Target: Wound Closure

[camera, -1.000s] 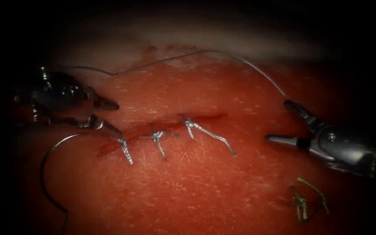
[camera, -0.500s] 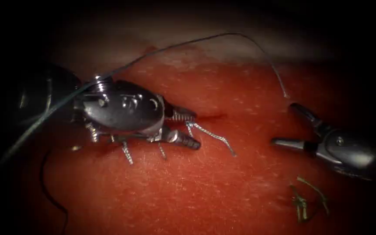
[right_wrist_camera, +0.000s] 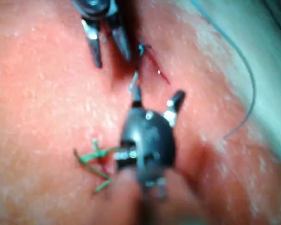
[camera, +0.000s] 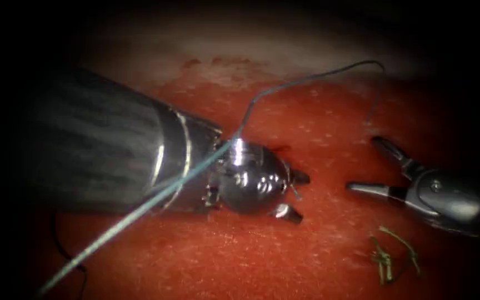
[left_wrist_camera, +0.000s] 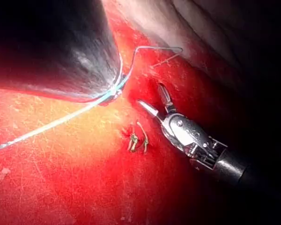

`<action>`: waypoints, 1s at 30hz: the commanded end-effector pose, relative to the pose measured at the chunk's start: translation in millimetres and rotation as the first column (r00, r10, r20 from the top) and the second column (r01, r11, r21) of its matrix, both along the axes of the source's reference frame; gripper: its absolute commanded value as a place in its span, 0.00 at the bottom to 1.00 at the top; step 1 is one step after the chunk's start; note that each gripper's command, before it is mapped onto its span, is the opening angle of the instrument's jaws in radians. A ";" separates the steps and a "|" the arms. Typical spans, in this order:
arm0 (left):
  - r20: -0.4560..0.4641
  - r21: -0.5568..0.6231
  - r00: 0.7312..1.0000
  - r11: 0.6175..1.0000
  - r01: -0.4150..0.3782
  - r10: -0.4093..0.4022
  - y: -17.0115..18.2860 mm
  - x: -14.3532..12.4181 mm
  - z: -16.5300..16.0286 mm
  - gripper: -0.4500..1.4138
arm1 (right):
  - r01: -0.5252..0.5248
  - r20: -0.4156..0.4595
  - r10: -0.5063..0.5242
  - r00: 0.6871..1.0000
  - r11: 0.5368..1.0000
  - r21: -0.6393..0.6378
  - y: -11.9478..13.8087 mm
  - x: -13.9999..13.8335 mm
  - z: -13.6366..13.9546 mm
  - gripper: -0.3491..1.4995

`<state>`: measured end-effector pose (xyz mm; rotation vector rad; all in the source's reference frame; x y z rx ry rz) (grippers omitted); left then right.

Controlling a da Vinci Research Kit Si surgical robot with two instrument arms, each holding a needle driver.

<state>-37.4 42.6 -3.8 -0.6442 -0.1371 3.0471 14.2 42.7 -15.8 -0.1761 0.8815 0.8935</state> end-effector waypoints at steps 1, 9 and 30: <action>-0.018 -0.010 1.000 1.000 -0.017 0.017 -0.4 -0.5 0.9 0.46 | 0.004 -0.005 -0.004 1.000 1.000 0.002 -0.5 0.7 0.6 0.98; -0.087 -0.073 0.994 0.995 -0.072 0.066 -0.2 -0.8 3.6 0.46 | 0.001 0.006 -0.001 1.000 1.000 -0.007 -0.7 2.0 0.7 0.98; -0.098 -0.070 0.993 0.995 -0.075 0.068 -1.0 -2.6 8.1 0.45 | 0.005 0.006 -0.005 1.000 1.000 -0.007 -0.6 1.7 1.0 0.98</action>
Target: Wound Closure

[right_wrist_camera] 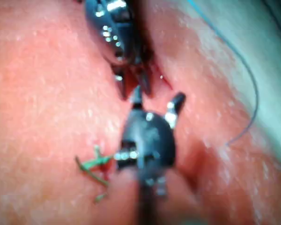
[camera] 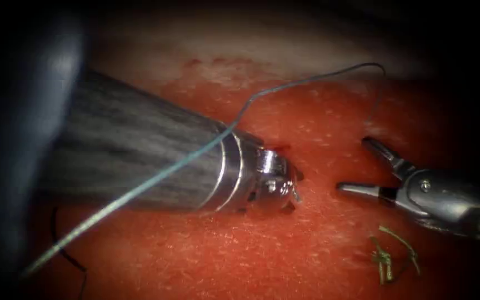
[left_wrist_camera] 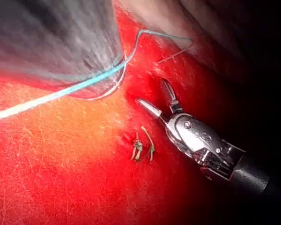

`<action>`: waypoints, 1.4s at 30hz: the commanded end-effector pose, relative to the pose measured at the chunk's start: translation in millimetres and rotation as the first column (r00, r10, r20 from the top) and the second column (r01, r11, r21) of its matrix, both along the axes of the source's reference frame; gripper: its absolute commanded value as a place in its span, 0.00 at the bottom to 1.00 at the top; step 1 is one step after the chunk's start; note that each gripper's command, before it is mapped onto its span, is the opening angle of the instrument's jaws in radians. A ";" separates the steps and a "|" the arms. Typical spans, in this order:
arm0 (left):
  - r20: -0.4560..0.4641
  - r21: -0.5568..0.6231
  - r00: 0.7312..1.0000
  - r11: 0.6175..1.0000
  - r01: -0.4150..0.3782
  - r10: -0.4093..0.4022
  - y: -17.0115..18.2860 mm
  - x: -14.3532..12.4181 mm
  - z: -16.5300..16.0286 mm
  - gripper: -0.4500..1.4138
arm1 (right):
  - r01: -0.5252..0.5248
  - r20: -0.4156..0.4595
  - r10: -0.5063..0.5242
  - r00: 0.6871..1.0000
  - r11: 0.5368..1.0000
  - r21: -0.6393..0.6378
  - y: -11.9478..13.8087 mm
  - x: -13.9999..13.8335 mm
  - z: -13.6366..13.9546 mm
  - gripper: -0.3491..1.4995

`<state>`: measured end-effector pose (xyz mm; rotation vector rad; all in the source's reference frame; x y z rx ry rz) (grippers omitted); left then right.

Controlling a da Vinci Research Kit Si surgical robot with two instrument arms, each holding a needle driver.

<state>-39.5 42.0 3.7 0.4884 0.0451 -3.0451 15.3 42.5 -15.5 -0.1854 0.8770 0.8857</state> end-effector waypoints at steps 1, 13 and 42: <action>0.000 0.000 1.000 1.000 0.001 -0.001 -0.4 -0.6 0.6 0.45 | 0.001 -0.002 -0.001 1.000 1.000 0.001 -0.5 0.6 0.7 0.98; 0.001 -0.036 0.996 0.996 -0.087 0.087 -1.3 -0.7 1.0 0.05 | 0.002 0.000 -0.002 1.000 1.000 0.002 -0.6 0.7 0.8 0.98; 0.402 0.201 0.835 0.926 0.321 -0.376 5.5 8.6 -2.4 0.05 | -0.032 -0.177 0.045 0.983 0.997 0.077 -1.8 7.3 5.0 0.89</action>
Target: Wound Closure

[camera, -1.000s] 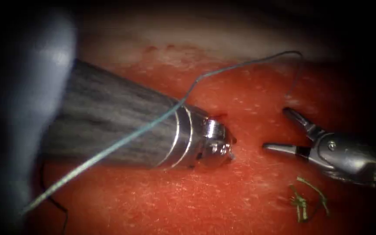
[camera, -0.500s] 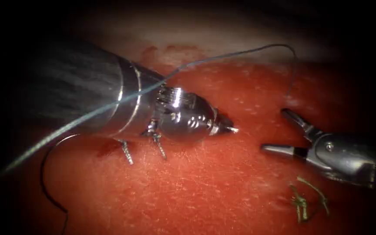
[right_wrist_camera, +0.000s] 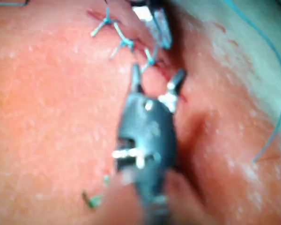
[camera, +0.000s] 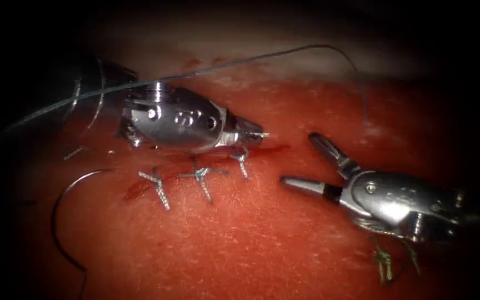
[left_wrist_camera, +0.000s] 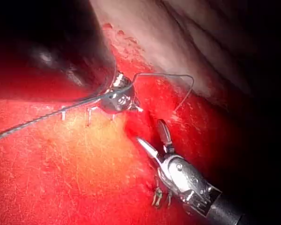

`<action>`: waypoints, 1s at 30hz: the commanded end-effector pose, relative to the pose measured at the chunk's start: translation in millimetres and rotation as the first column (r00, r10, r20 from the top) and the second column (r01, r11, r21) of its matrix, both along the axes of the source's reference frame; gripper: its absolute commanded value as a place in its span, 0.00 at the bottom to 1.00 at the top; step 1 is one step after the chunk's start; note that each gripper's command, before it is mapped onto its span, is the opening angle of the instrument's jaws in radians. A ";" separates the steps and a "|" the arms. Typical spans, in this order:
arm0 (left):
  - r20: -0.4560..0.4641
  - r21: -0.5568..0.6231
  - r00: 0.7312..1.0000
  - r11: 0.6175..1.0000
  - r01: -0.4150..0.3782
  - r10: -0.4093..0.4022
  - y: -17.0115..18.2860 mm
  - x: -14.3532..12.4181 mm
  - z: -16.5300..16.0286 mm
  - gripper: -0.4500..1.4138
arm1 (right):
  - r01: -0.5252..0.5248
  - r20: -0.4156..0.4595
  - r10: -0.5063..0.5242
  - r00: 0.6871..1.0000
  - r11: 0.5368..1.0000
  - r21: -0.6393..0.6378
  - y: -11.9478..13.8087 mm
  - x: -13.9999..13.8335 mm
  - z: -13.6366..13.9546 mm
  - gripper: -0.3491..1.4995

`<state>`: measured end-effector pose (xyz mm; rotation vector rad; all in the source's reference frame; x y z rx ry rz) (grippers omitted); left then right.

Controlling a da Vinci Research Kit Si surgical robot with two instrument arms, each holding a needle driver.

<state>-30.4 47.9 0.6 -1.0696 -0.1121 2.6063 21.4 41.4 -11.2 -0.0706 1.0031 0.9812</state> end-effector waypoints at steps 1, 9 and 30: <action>0.002 0.001 1.000 1.000 -0.003 0.003 -0.3 -0.5 0.7 0.05 | 0.006 -0.019 -0.005 1.000 1.000 0.013 -0.7 1.6 0.8 0.88; 0.008 0.008 1.000 1.000 0.006 -0.006 -0.4 -0.3 0.6 0.05 | -0.018 -0.098 0.023 0.995 0.998 0.058 -0.2 4.9 2.1 0.86; 0.030 0.027 0.999 0.999 0.024 -0.024 -0.3 -0.2 0.0 0.05 | 0.002 -0.110 0.008 0.994 0.996 0.090 1.2 10.2 5.8 0.92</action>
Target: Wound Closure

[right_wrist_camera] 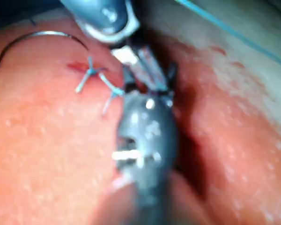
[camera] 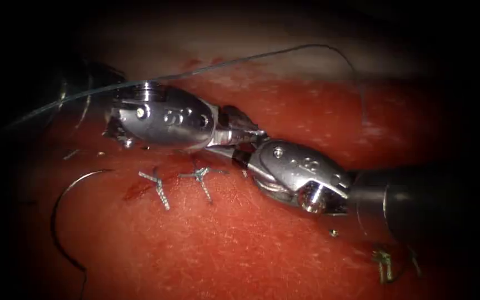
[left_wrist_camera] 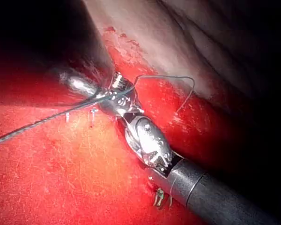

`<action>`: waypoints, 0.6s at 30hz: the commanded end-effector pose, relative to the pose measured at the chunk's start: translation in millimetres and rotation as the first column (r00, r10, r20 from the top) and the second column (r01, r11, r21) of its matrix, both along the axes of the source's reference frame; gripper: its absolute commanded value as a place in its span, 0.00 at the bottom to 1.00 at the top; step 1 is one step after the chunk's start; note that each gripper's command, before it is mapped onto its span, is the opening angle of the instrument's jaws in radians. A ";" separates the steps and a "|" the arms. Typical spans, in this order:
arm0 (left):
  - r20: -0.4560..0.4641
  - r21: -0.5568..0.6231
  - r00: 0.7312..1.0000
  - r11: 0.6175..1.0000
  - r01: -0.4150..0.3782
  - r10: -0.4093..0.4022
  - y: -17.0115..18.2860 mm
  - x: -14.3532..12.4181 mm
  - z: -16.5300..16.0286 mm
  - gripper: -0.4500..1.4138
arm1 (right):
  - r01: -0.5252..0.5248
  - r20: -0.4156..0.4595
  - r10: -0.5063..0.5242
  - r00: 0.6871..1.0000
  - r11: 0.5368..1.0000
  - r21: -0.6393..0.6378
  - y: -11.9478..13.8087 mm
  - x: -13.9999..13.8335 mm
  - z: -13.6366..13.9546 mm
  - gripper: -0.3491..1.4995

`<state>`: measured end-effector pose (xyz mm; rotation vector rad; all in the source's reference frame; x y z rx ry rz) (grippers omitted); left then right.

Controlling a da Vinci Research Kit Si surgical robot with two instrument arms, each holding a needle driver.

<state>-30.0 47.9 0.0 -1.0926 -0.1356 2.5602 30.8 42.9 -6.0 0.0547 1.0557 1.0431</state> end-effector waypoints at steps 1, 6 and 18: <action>0.002 0.006 1.000 1.000 0.002 -0.002 -0.3 -0.5 0.6 0.05 | 0.001 -0.002 -0.001 1.000 1.000 -0.001 -0.4 1.1 0.6 0.93; 0.006 0.011 1.000 1.000 0.006 -0.006 -0.3 -0.6 0.6 0.05 | -0.007 0.003 0.007 1.000 1.000 -0.002 -0.4 2.3 0.8 0.94; 0.008 0.023 1.000 1.000 0.011 -0.012 -0.6 -0.8 0.5 0.05 | -0.002 0.013 0.002 1.000 1.000 0.005 -0.1 2.3 1.3 0.86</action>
